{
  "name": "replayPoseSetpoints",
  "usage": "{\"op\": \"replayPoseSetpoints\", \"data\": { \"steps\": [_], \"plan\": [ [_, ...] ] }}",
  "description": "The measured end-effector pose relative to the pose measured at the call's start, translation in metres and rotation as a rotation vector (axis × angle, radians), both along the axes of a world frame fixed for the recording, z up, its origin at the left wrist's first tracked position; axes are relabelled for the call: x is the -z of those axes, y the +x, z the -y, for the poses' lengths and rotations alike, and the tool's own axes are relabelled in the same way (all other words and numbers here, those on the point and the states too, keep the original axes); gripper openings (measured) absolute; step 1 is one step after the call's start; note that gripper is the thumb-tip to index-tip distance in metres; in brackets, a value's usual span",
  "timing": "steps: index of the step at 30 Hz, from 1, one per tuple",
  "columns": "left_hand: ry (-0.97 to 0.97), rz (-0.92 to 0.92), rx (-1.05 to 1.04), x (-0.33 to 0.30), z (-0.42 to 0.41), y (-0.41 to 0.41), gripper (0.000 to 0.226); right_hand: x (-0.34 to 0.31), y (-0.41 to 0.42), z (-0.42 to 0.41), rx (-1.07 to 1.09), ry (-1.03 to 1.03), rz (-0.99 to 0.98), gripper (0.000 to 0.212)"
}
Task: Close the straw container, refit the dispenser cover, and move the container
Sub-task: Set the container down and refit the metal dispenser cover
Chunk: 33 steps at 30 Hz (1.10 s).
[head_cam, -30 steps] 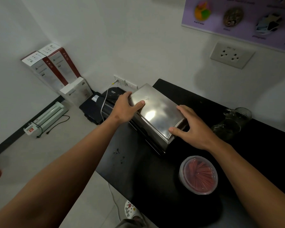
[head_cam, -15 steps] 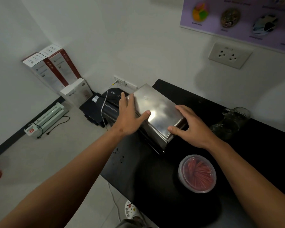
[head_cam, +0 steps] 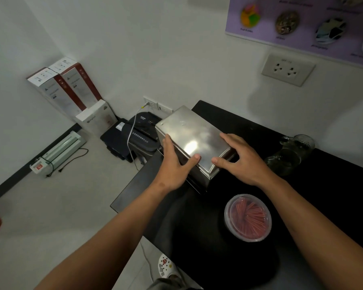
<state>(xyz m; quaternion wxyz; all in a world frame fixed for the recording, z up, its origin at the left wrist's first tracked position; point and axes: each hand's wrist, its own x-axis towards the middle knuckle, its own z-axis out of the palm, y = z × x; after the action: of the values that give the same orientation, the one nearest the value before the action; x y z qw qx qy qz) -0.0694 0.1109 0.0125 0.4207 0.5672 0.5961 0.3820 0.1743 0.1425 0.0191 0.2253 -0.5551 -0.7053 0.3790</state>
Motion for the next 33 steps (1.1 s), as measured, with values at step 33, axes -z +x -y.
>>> {"op": "replayPoseSetpoints", "data": {
  "steps": [33],
  "plan": [
    [-0.236,0.268,-0.044,0.017,0.024,0.020,0.146,0.017,-0.022,0.042,0.360,-0.330,-0.300,0.147]
  ]
}}
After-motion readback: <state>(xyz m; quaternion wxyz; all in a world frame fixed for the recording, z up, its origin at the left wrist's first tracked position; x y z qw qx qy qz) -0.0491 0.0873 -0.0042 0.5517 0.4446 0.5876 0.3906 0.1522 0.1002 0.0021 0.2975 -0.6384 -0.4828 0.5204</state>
